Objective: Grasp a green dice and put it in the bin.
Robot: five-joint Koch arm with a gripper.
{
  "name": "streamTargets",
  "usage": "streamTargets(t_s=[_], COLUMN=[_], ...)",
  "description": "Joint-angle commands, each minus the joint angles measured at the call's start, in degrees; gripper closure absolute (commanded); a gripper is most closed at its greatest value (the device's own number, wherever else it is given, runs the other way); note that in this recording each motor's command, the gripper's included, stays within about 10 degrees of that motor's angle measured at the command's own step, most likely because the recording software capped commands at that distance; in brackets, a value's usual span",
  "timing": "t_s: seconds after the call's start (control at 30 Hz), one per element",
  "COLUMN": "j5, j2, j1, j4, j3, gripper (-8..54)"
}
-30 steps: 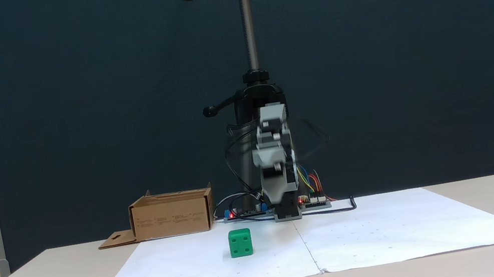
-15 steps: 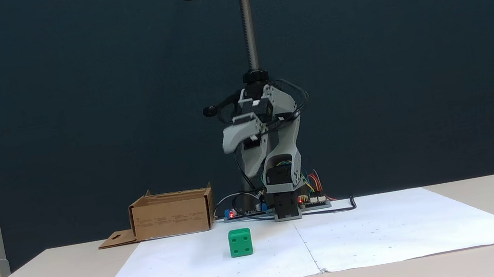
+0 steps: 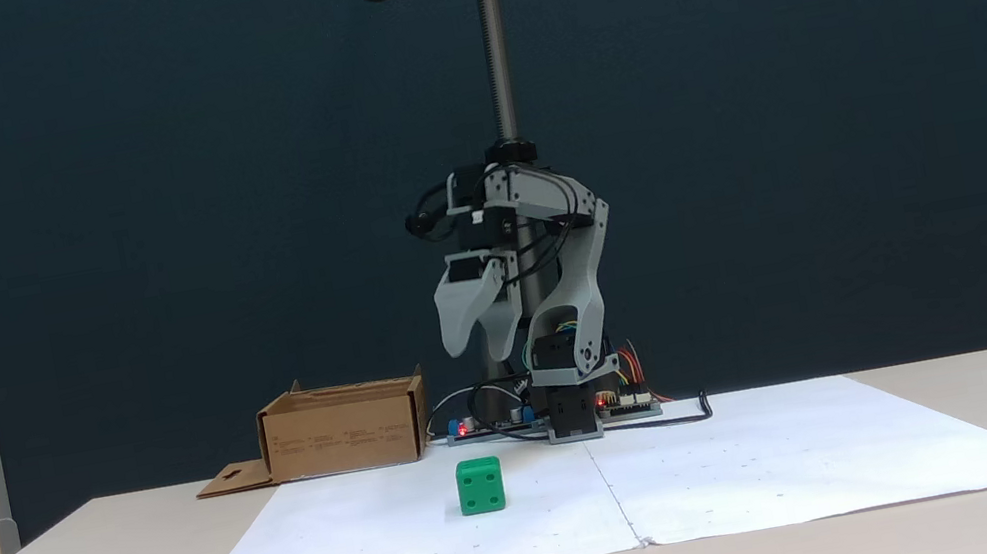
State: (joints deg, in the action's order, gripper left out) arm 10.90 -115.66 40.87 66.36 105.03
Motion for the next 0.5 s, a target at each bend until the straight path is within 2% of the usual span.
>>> streamTargets(t_s=[0.0, 0.33, 0.47], j5=[9.23, 18.11, 20.04], j2=[1.67, 12.74, 14.33], j1=[0.44, 3.43, 3.25], j4=[2.11, -18.54, -25.05], j3=[-2.72, -2.72, -2.72], gripper=[-0.4, -0.4, -0.4])
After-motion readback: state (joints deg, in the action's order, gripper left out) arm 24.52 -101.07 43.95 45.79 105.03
